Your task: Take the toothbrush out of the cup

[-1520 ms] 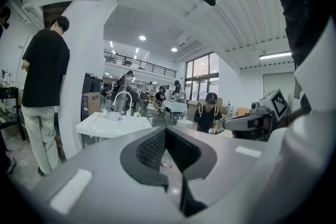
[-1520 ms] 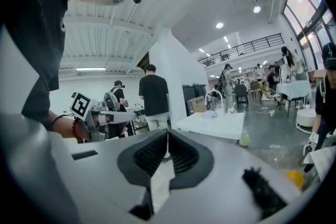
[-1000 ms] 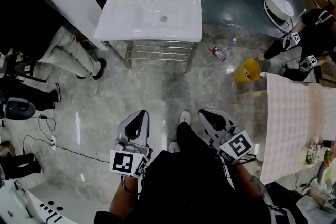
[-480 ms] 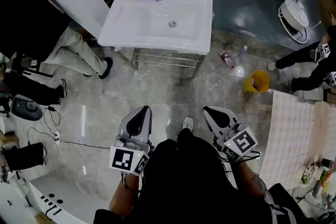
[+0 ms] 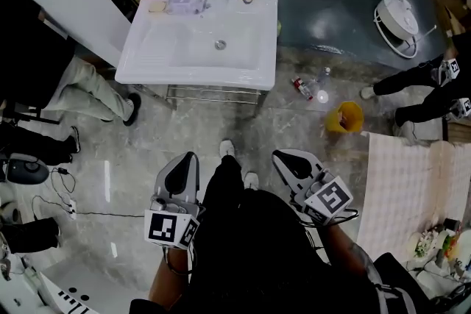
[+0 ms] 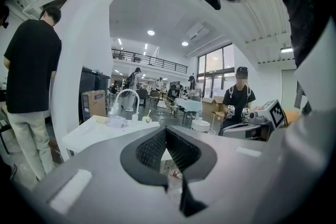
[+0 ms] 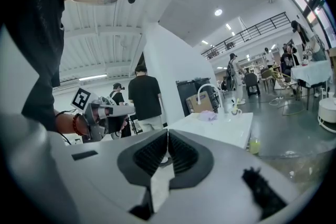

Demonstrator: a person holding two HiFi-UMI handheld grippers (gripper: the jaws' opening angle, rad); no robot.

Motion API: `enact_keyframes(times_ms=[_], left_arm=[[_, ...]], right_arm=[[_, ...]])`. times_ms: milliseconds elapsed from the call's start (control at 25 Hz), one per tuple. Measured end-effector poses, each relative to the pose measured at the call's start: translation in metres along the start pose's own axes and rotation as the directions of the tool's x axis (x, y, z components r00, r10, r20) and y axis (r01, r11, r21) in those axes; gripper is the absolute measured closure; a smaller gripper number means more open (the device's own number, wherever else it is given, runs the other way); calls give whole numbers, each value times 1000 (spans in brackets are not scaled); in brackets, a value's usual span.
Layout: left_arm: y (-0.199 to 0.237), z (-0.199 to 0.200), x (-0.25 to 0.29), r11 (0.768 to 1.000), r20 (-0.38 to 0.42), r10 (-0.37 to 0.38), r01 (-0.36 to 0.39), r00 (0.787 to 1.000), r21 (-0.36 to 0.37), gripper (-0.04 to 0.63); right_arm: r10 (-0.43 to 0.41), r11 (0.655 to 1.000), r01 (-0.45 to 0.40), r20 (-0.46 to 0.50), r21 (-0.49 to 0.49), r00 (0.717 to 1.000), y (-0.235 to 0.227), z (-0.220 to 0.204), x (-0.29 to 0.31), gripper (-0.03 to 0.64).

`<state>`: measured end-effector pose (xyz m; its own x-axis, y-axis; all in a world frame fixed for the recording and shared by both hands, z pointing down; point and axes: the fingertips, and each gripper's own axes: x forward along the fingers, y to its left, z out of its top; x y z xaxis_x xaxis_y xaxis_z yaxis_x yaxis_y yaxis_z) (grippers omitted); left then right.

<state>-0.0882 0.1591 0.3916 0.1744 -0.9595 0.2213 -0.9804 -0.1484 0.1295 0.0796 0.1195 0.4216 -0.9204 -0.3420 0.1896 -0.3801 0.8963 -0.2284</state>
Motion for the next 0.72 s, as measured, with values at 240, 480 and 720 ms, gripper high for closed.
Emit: enact_keyframes(times_ms=[240,480,720], left_arm=[[20,4,45,1000,-5,-18,18,1000,-13,586],[38,26,106,997,24,-78,78,997,0,586],[66,39,157,994,19,-104,104,994,-13,586]], right_arm=[[-11,1000,11,-15,-9,1000,-32,8,26,606],[-44,999,44,-15,-17,999,-75,29,59,606],[-69,997,69,-31,16,997,-110,48,91,606]])
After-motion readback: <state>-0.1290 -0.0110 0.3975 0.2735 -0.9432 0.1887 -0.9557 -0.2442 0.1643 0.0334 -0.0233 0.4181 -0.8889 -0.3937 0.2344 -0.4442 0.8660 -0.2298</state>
